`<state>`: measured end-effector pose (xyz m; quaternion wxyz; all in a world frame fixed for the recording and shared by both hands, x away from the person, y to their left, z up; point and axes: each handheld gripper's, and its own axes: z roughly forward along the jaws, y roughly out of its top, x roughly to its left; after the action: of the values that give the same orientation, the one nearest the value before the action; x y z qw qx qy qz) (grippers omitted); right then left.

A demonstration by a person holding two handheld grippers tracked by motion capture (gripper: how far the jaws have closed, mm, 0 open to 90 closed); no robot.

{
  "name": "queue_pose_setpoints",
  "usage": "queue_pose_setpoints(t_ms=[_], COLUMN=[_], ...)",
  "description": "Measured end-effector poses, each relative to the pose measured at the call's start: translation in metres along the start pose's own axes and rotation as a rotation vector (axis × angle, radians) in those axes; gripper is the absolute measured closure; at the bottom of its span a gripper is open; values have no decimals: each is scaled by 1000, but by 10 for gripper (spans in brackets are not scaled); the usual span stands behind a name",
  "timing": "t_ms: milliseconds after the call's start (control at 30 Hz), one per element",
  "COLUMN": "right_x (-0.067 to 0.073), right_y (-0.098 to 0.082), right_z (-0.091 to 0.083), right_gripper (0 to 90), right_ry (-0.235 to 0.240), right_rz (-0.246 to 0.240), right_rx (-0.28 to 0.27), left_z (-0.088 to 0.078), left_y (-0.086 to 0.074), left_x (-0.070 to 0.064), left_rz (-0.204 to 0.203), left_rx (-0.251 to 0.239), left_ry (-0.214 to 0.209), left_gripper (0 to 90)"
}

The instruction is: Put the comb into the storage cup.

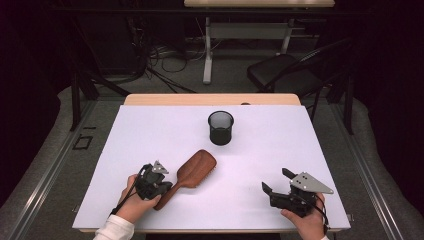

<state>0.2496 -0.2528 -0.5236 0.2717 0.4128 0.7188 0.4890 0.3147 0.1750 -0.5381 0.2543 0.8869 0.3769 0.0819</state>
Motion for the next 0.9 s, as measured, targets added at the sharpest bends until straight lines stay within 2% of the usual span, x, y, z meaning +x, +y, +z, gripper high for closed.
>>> queue_pose_setpoints(t_ms=[400, 600, 900], right_x=[0, 0, 0], right_y=[0, 0, 0], right_z=[0, 0, 0], right_gripper=[145, 146, 146], right_ry=[0, 0, 0], right_rz=[0, -1, -2], right_rx=[4, 4, 5], left_z=[-1, -1, -1], left_y=[-1, -1, -2], left_x=[3, 5, 9], left_rz=[-9, -15, -35], left_rx=[-11, -24, -41], left_ry=[-3, 13, 13], left_gripper=[822, 725, 580])
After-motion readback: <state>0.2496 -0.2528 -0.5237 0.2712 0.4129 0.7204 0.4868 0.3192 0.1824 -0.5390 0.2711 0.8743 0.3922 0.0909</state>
